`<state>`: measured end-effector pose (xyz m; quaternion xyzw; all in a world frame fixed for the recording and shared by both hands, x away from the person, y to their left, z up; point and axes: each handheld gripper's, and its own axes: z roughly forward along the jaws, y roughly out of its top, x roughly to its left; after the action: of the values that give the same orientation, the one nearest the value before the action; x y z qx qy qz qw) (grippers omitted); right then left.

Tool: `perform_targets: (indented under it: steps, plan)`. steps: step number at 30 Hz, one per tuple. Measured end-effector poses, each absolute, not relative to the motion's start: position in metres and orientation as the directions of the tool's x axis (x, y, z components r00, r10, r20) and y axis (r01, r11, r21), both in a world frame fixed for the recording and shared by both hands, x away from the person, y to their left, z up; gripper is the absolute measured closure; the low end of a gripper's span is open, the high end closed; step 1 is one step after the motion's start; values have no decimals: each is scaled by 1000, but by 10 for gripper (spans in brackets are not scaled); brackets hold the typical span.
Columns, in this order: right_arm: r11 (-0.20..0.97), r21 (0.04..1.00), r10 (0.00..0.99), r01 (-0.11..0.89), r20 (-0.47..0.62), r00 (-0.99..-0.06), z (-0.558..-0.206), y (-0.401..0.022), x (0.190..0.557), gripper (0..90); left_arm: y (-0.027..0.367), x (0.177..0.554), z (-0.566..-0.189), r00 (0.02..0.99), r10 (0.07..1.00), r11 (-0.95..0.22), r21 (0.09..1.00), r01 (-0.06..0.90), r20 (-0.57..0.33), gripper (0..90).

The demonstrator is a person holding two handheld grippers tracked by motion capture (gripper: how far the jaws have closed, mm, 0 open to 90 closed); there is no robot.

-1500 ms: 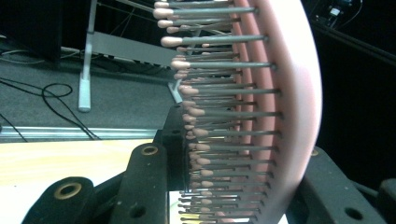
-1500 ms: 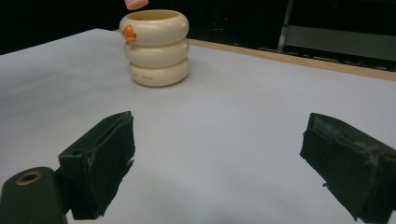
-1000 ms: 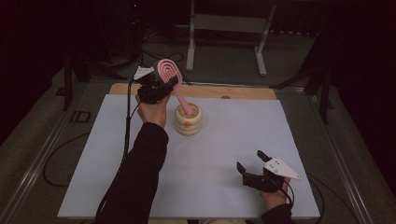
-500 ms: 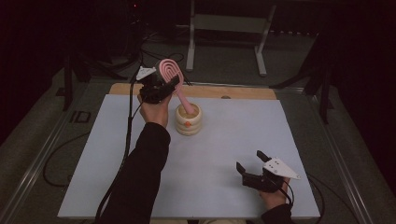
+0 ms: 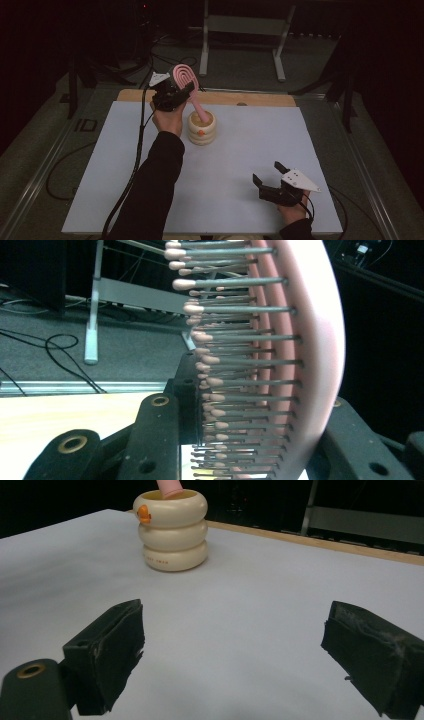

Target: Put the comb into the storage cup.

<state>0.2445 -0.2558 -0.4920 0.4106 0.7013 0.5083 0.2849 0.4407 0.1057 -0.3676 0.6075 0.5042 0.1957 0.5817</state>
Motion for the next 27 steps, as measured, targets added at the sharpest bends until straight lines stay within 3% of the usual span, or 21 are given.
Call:
perform_targets:
  steps: [27]
  plan:
    - [147,946,865,288,18,-502,-492,-256,244,92,96,441,-378,422,838,174,902,395,-346,646]
